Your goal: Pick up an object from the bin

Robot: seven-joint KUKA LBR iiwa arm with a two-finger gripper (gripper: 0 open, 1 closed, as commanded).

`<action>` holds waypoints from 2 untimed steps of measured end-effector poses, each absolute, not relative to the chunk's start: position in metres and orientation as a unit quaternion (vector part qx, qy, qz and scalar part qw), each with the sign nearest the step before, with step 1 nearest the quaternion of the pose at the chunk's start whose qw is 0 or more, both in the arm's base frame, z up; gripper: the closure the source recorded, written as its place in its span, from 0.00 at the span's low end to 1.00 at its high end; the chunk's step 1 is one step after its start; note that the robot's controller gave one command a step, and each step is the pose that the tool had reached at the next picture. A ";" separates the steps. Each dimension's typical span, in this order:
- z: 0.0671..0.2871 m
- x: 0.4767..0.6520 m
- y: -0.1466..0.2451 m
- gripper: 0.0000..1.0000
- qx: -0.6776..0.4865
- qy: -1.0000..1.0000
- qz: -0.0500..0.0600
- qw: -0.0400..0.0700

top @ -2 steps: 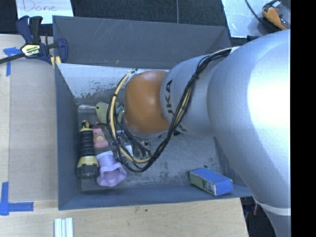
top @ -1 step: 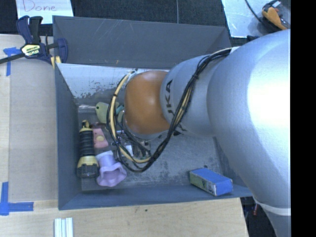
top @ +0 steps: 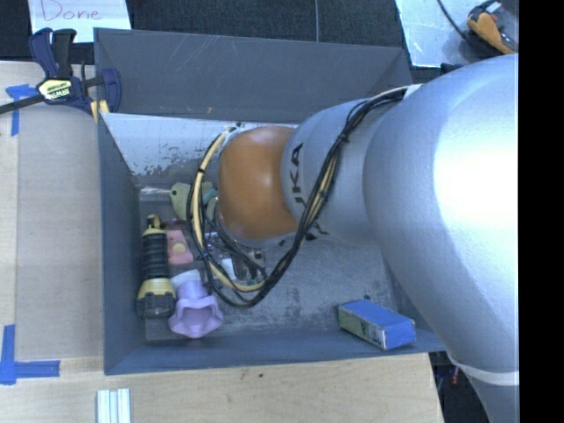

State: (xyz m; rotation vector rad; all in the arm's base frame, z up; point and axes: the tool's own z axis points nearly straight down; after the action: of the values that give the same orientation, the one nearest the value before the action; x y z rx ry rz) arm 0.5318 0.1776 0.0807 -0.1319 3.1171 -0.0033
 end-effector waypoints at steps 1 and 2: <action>0.098 0.540 0.226 1.00 -0.034 0.999 0.001 0.013; 0.179 0.531 0.220 1.00 -0.049 0.999 -0.004 0.016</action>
Offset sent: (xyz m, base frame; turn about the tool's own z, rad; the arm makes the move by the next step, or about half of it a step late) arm -0.0038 0.0427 0.0954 -0.0138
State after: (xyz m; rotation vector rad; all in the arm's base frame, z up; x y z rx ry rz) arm 0.5308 0.2204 0.1795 -0.1515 3.1068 -0.0138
